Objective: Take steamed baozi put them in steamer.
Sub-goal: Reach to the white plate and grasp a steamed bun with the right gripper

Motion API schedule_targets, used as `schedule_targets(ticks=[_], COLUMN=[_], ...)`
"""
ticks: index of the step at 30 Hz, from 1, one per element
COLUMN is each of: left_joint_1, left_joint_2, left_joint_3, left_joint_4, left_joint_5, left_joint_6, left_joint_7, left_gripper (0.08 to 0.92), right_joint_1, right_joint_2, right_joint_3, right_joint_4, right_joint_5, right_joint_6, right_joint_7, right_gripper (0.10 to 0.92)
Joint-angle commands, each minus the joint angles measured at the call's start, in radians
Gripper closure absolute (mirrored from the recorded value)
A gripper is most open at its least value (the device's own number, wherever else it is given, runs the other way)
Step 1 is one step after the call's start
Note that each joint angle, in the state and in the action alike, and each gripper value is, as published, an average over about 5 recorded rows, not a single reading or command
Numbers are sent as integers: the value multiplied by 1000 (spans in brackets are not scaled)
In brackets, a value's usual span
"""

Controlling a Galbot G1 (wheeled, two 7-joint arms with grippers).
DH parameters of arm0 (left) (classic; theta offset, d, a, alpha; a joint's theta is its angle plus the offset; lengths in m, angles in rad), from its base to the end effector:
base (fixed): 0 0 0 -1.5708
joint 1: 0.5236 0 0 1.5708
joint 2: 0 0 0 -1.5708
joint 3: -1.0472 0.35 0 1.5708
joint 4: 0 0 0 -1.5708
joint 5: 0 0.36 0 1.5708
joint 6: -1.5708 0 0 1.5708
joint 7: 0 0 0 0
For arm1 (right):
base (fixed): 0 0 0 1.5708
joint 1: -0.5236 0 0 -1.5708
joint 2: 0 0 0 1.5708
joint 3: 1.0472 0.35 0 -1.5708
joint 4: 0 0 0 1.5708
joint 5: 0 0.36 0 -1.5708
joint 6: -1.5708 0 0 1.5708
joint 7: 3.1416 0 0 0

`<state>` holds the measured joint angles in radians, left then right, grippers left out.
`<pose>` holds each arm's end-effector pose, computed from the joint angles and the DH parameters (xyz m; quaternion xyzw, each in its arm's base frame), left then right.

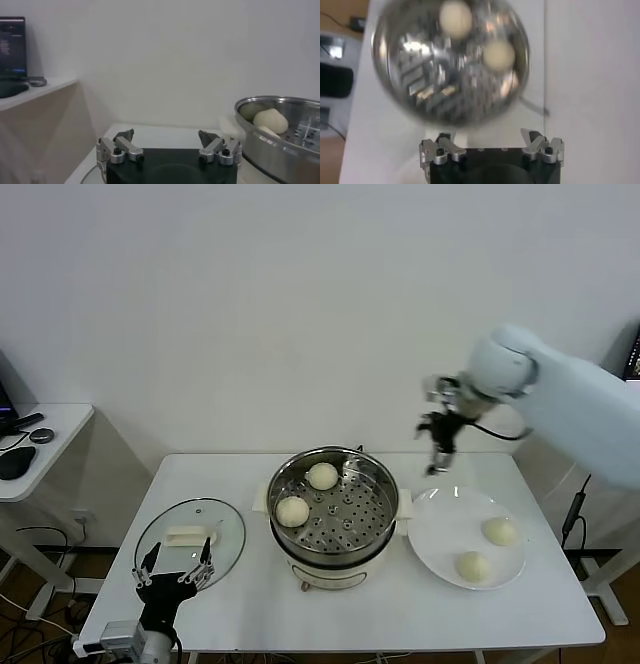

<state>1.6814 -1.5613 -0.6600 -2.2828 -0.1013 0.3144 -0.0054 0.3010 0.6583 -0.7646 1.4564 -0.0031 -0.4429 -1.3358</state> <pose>0.1497 0.0381 -0.2522 0.0497 -0.9920 0.0115 0.1152 0.5204 -0.0992 -0.0155 0.4922 -0.5842 0.5264 0.3734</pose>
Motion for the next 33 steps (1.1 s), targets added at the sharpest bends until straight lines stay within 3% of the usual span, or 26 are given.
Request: schedule_targets(ticks=[1, 8, 21, 33], left_joint_1=[5, 22, 14, 7], left_joint_2=[-2, -4, -21, -25], left_joint_3=[2, -1, -1, 0], left_joint_4=[11, 18, 43, 61], left_joint_5=[-11, -1, 27, 41], left_joint_6=[0, 0, 0, 1], left_joint_7=[0, -1, -3, -4], left_gripper=[177, 177, 177, 177], right_joint_1=[-461, -697, -663, -641], right_joint_2=[-255, -218, -51, -3], right_joint_3=[305, 439, 420, 377], right_joint_4=[54, 20, -114, -141], right_joint_5=[-199, -288, -280, -300], right_joint_6=[201, 232, 271, 269], right_joint_7=[-41, -52, -14, -14], right_gripper=[203, 203, 203, 203])
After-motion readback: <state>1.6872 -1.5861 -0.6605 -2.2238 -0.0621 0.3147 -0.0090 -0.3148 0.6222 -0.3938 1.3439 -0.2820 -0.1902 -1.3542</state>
